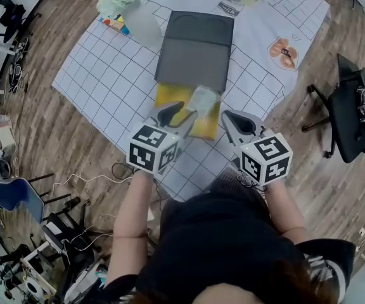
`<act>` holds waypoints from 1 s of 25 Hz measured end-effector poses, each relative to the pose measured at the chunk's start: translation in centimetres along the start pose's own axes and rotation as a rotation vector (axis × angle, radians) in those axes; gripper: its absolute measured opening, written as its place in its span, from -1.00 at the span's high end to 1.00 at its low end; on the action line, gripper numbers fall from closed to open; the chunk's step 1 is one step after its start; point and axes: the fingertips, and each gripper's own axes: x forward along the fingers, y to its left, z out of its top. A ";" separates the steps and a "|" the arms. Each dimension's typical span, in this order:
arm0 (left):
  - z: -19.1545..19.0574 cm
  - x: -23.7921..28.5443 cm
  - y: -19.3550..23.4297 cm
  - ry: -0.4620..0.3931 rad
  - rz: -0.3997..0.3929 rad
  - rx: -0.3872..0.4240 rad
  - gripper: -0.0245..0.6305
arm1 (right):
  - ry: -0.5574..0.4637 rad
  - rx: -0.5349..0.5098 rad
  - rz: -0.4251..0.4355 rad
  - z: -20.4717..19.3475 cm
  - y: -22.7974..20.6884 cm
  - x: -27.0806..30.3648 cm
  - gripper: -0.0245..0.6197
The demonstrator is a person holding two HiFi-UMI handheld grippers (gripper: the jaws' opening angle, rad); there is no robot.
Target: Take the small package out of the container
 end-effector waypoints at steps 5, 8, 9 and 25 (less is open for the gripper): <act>0.4 2.6 1.3 0.046 0.014 0.003 0.39 | 0.018 -0.001 0.018 0.1 -2.2 1.1 0.88; 0.0 3.8 1.9 0.093 0.020 0.008 0.39 | 0.032 0.006 0.031 -0.2 -3.0 1.6 0.88; -0.1 4.1 2.0 0.111 0.021 0.013 0.39 | 0.036 0.009 0.034 -0.3 -3.2 1.8 0.88; -0.9 8.2 2.7 0.264 -0.076 0.035 0.46 | 0.054 0.057 0.049 -0.7 -6.5 3.2 0.88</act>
